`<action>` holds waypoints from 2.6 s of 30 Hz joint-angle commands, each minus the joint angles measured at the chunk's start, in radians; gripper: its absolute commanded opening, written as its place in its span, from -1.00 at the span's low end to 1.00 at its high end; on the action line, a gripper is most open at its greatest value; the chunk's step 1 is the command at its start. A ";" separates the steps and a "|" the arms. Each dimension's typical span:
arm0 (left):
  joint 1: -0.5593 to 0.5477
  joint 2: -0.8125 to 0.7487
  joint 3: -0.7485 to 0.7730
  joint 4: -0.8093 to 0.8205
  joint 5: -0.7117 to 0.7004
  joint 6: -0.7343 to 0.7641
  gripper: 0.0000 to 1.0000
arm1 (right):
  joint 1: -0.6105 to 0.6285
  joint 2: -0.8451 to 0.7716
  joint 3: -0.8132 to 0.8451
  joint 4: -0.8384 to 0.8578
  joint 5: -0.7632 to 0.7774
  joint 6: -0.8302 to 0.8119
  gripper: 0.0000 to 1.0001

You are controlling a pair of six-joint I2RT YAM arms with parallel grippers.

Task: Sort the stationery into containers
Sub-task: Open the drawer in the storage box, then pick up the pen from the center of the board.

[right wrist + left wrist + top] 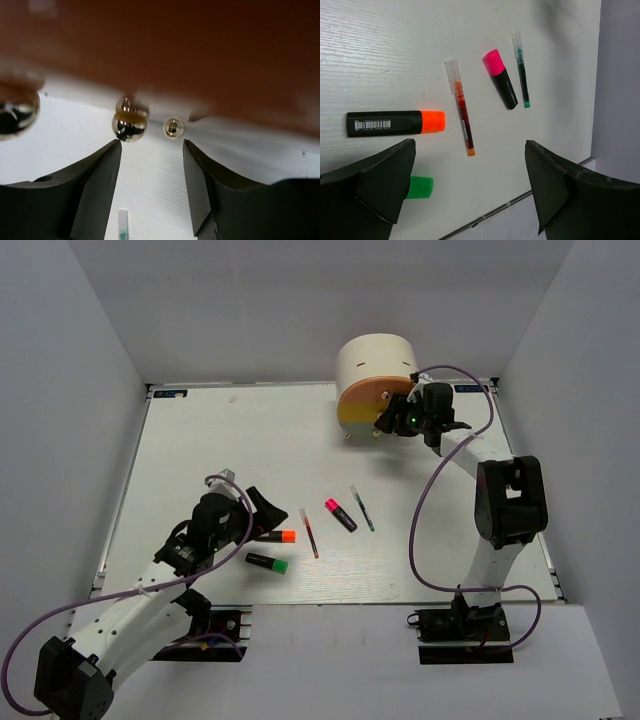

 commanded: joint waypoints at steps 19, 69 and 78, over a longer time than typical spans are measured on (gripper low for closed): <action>-0.001 0.054 0.042 0.011 -0.022 0.007 1.00 | 0.002 0.022 0.045 0.086 0.072 0.437 -0.17; -0.010 0.463 0.241 -0.250 -0.124 -0.385 0.96 | -0.028 -0.266 -0.294 0.038 -0.052 0.418 0.23; -0.019 0.673 0.476 -0.511 -0.108 -0.527 0.56 | -0.051 -0.397 -0.402 -0.011 -0.066 0.374 0.23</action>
